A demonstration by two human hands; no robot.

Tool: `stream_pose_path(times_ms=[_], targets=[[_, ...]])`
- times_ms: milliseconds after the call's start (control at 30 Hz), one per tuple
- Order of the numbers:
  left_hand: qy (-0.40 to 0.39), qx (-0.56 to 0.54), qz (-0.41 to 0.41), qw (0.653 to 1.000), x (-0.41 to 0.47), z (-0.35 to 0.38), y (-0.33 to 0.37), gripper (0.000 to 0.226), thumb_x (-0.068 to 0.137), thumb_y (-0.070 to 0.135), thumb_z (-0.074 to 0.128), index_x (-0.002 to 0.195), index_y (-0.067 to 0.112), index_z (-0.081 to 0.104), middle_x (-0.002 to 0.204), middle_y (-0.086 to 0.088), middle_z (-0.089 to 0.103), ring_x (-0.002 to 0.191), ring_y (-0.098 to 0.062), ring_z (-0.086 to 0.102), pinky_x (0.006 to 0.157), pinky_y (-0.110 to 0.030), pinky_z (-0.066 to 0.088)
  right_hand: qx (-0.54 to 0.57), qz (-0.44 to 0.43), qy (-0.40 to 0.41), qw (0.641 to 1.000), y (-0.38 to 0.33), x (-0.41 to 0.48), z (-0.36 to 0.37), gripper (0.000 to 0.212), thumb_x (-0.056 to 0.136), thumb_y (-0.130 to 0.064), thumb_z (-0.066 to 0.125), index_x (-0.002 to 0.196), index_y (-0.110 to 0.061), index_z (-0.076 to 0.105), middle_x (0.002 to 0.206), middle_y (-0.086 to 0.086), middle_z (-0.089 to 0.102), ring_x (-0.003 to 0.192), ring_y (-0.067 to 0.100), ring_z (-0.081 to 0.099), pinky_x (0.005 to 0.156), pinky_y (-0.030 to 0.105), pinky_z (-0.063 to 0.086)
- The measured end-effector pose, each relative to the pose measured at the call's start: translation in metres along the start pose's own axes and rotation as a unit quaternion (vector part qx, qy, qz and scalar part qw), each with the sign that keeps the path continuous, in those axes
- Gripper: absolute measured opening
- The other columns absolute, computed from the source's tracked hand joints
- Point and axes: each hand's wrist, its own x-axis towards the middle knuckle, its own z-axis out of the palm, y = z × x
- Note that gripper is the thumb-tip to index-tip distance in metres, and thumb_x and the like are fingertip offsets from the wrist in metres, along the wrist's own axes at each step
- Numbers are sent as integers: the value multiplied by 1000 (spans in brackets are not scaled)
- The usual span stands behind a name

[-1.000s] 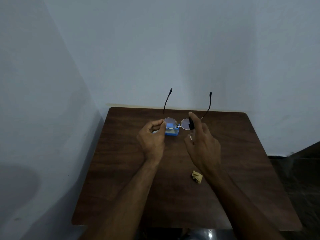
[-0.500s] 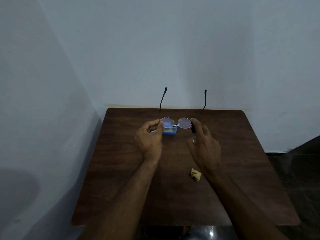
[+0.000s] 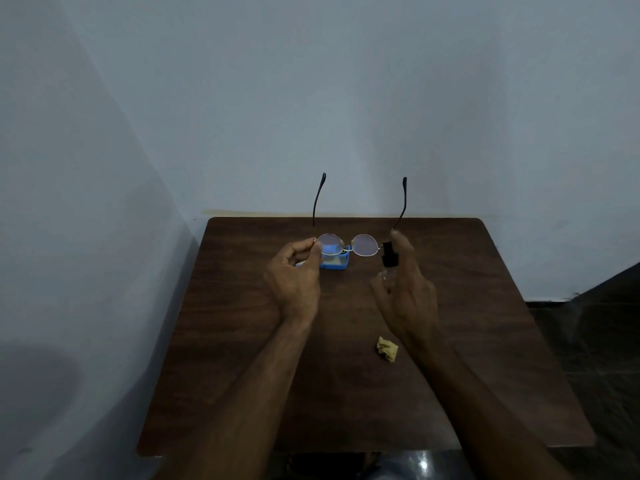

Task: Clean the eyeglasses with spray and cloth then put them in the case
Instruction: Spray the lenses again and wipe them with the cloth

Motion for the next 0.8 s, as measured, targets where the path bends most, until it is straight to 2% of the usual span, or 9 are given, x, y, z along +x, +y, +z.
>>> stream_pose_path(times_ms=[67, 133, 267, 333, 467, 533, 633, 800], targets=[[-1, -7, -9, 1000, 0, 2, -1, 16, 90, 18, 82, 106, 16, 80, 94, 3, 80, 88, -13, 78, 78, -40, 67, 39, 17, 5, 999, 6, -2, 0, 87, 95, -15, 67, 161, -29, 13, 99, -5, 62, 71, 15, 66, 63, 36, 55], [-3, -13, -13, 1000, 1, 2, -3, 15, 90, 18, 82, 104, 18, 80, 95, 2, 80, 89, -14, 78, 79, -42, 67, 47, 23, 7, 999, 15, -4, 3, 82, 96, -21, 65, 160, -30, 14, 96, -6, 63, 71, 15, 66, 63, 35, 54], [-1, -30, -18, 999, 2, 2, -9, 13, 90, 15, 82, 102, 17, 80, 94, -1, 81, 90, -17, 79, 82, -44, 66, 68, 84, 59, 992, 53, -9, 18, 53, 96, -27, 66, 142, -24, 41, 118, 2, 62, 103, 18, 62, 82, 39, 53], [2, -39, -22, 999, 2, 3, -11, 13, 90, 13, 82, 103, 14, 80, 94, -3, 81, 89, -19, 79, 83, -45, 66, 71, 107, 71, 989, 80, -13, 25, 37, 95, -26, 67, 127, -18, 50, 119, 3, 60, 110, 20, 58, 87, 39, 53], [4, -53, -31, 998, 0, 2, -17, 12, 89, 10, 82, 101, 11, 80, 92, -6, 81, 87, -22, 79, 86, -46, 65, 90, 195, 45, 976, 128, -28, 29, 27, 92, -21, 73, 112, -22, 55, 105, -5, 59, 99, 19, 61, 80, 40, 56], [0, -45, -34, 998, -2, 2, -19, 13, 89, 11, 82, 102, 14, 80, 92, -3, 81, 87, -20, 80, 85, -45, 65, 84, 198, 16, 977, 149, -38, 32, 25, 93, -22, 73, 108, -26, 52, 102, -6, 60, 95, 21, 63, 77, 40, 56], [-4, -34, -35, 999, -7, 2, -21, 14, 89, 9, 82, 100, 18, 79, 90, 3, 80, 86, -14, 80, 83, -41, 65, 57, 200, -3, 978, 169, -46, 39, 27, 94, -23, 73, 111, -23, 52, 108, 4, 62, 96, 26, 62, 78, 43, 54], [-1, -47, -32, 998, -9, 5, -22, 13, 88, 5, 82, 99, 12, 79, 88, -2, 80, 83, -17, 80, 82, -37, 65, 53, 193, -17, 980, 168, -43, 42, 28, 93, -18, 74, 112, -13, 55, 110, 8, 61, 96, 23, 59, 76, 31, 43]])
